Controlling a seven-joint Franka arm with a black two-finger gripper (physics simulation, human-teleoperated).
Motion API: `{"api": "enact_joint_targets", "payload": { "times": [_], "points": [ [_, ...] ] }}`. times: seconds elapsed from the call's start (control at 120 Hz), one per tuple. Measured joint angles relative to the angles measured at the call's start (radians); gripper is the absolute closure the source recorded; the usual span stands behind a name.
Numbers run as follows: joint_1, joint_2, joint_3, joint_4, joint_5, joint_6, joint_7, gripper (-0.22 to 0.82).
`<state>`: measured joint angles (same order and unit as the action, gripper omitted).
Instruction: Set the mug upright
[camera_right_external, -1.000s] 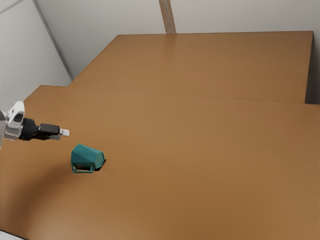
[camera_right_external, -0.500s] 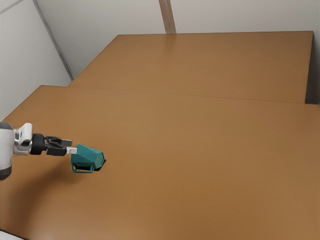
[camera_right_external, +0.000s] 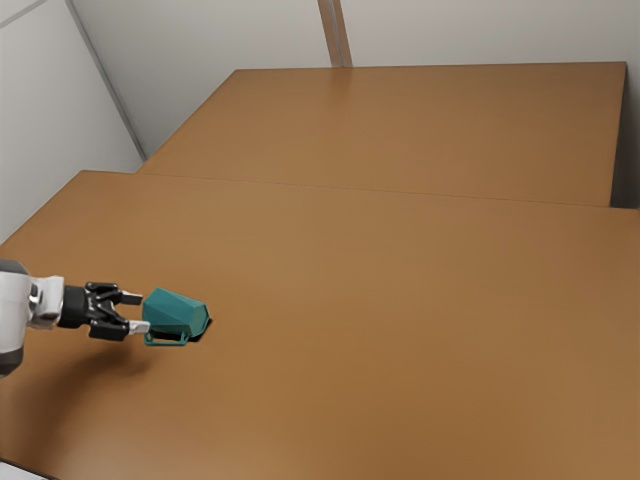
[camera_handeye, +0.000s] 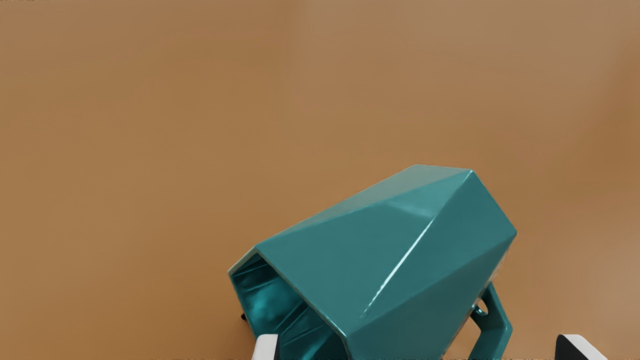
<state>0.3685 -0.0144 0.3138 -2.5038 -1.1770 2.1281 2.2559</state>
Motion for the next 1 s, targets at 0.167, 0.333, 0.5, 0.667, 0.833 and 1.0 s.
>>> {"api": "enact_joint_targets", "payload": {
  "times": [0.167, 0.333, 0.5, 0.667, 0.833, 1.0],
  "points": [
    [-0.001, 0.02, -0.004, 0.0, -0.004, 0.007, 0.06, 0.0],
    [0.006, 0.051, -0.017, 0.001, -0.019, 0.011, 0.105, 0.02],
    [-0.009, 0.066, -0.025, 0.008, -0.033, 0.012, 0.139, 0.13],
    [-0.007, 0.072, -0.027, 0.009, -0.043, 0.011, 0.167, 0.23],
    [-0.004, 0.073, -0.028, 0.018, -0.053, 0.011, 0.188, 0.35],
    [-0.006, 0.072, -0.034, 0.028, -0.065, 0.013, 0.204, 0.49]
  ]
}}
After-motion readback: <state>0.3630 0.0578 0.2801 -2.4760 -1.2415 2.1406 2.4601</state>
